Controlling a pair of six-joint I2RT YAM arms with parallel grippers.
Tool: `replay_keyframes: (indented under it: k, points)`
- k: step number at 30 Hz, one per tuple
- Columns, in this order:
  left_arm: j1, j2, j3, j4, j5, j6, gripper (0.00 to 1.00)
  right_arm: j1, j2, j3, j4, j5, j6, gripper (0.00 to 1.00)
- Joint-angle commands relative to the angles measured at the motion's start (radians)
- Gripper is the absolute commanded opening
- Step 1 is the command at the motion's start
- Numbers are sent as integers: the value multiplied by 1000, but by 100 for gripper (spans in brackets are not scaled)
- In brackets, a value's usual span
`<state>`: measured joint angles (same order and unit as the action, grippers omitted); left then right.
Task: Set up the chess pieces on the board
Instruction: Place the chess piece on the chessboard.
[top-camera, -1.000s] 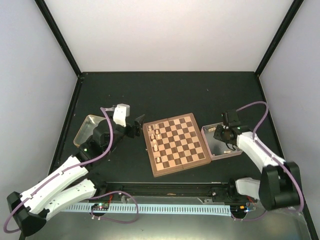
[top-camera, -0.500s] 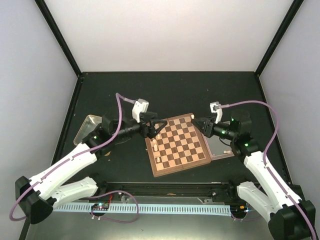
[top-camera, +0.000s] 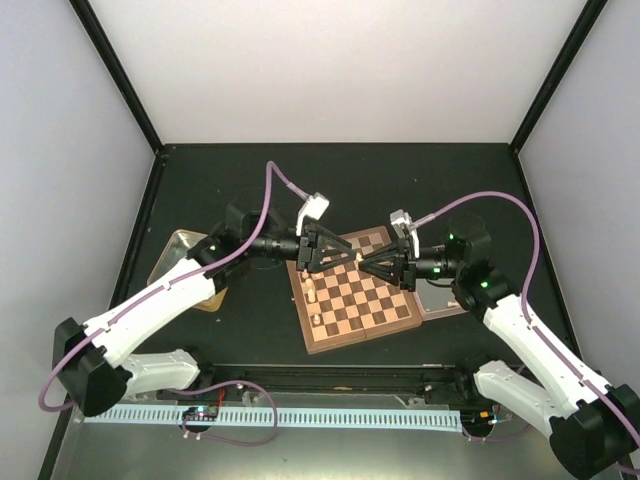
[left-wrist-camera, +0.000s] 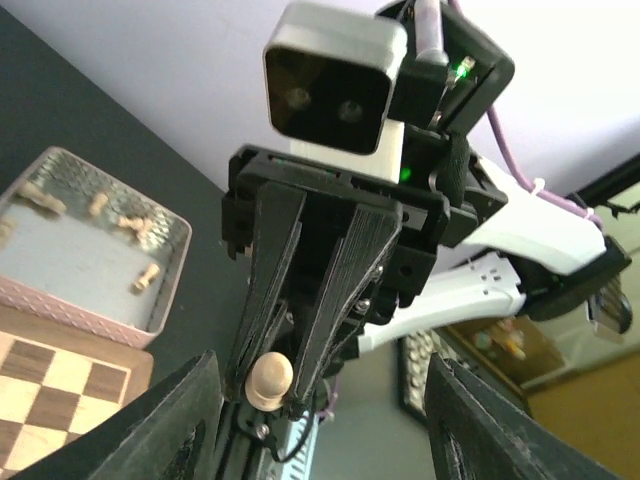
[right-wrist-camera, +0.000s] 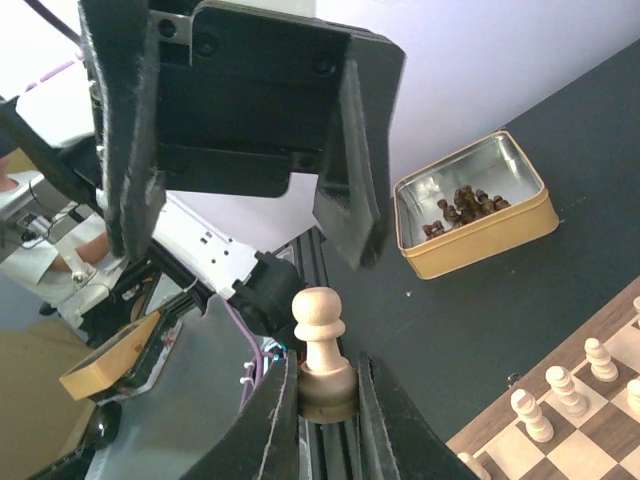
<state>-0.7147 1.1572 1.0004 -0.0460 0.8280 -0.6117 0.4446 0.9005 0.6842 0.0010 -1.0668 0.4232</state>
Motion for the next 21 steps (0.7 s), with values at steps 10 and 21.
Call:
replay_keyframes:
  k: [10, 21]
  points:
    - [-11, 100, 60, -124, 158, 71, 24, 46, 35, 37, -81, -11, -94, 11]
    - [-12, 118, 73, -176, 168, 127, 10, 52, 46, 43, -108, 10, -109, 13]
